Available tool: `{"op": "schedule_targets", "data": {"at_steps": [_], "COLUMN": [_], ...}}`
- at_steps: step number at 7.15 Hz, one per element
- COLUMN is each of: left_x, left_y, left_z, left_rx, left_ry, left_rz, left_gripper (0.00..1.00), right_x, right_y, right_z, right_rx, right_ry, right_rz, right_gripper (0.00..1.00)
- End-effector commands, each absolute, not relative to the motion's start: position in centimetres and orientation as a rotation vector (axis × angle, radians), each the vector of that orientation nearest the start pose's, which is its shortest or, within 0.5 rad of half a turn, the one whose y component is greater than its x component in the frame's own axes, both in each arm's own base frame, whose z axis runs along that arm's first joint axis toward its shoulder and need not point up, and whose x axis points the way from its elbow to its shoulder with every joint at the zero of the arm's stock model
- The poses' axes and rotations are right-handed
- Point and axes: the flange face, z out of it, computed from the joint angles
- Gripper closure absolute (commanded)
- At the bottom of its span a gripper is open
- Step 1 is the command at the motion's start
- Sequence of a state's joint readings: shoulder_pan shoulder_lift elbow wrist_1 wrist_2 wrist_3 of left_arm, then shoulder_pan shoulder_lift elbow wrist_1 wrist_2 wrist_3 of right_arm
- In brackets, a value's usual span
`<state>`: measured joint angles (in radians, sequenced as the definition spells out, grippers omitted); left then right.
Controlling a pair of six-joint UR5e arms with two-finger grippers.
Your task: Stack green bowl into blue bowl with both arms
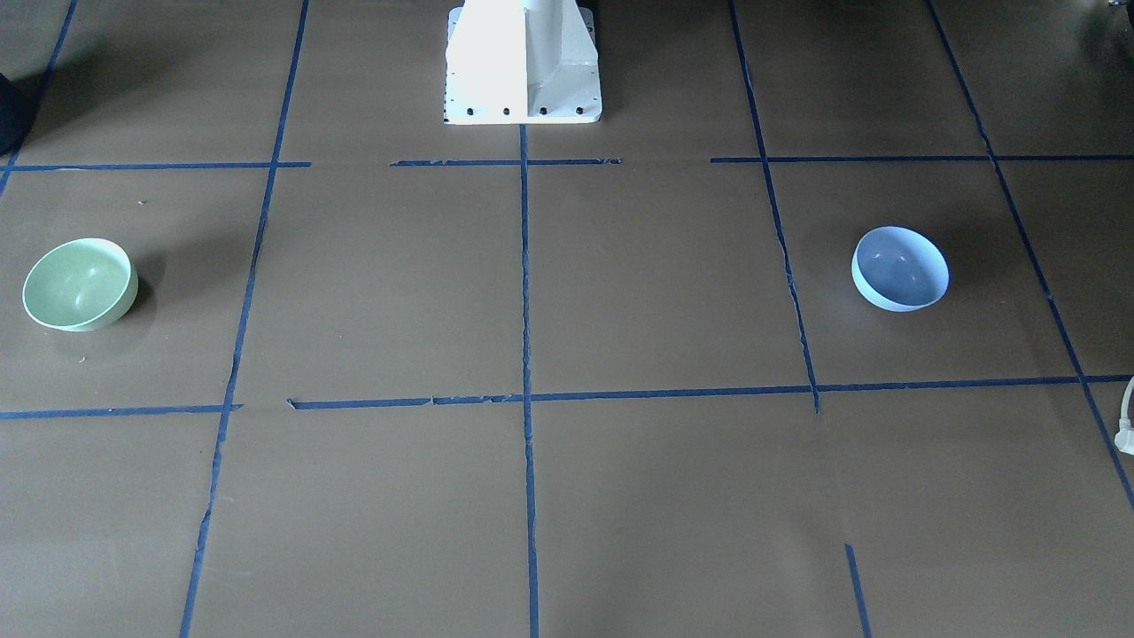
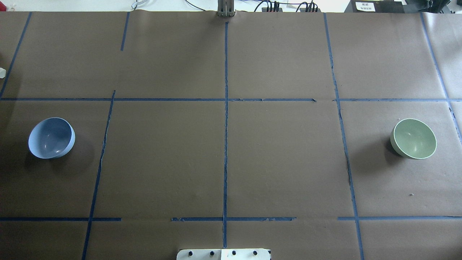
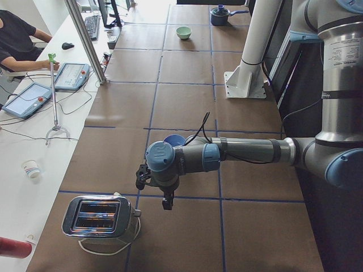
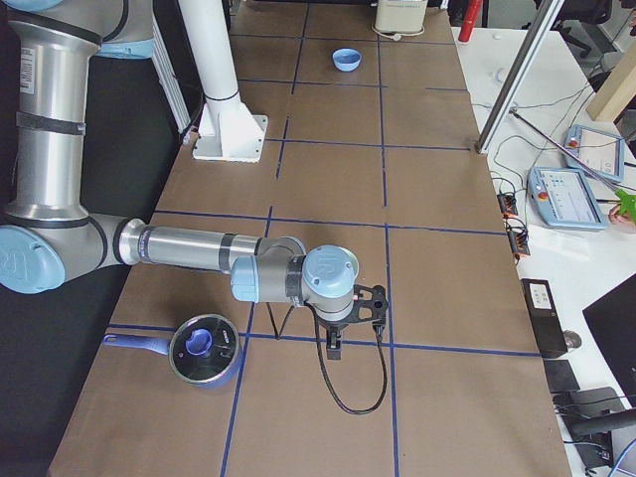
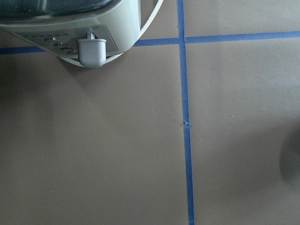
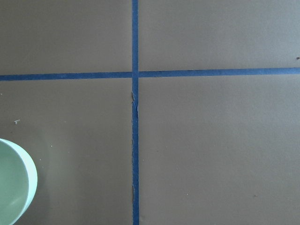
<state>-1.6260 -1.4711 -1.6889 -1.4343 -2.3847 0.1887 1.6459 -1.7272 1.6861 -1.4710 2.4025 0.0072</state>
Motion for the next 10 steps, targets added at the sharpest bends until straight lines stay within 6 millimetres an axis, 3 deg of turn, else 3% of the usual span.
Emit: {"op": "schedule_targets", "data": {"at_steps": [1, 10], "left_x": [-8.51, -8.51], "left_y": [-43.67, -43.75], "left_z": [65.78, 65.38], "left_rx": [-0.012, -0.001], "left_ry": [0.821, 0.82], "left_rz": [0.078, 0.084], "left_gripper": [0.0, 0.0], "right_x": [9.13, 9.13], "right_y": [-42.43, -42.63], "right_z": [65.6, 64.84], "right_rx": [0.085, 0.103], "right_ry": [-0.837, -0.839], "right_rz": [0.054, 0.047], "right_gripper": [0.0, 0.0]}}
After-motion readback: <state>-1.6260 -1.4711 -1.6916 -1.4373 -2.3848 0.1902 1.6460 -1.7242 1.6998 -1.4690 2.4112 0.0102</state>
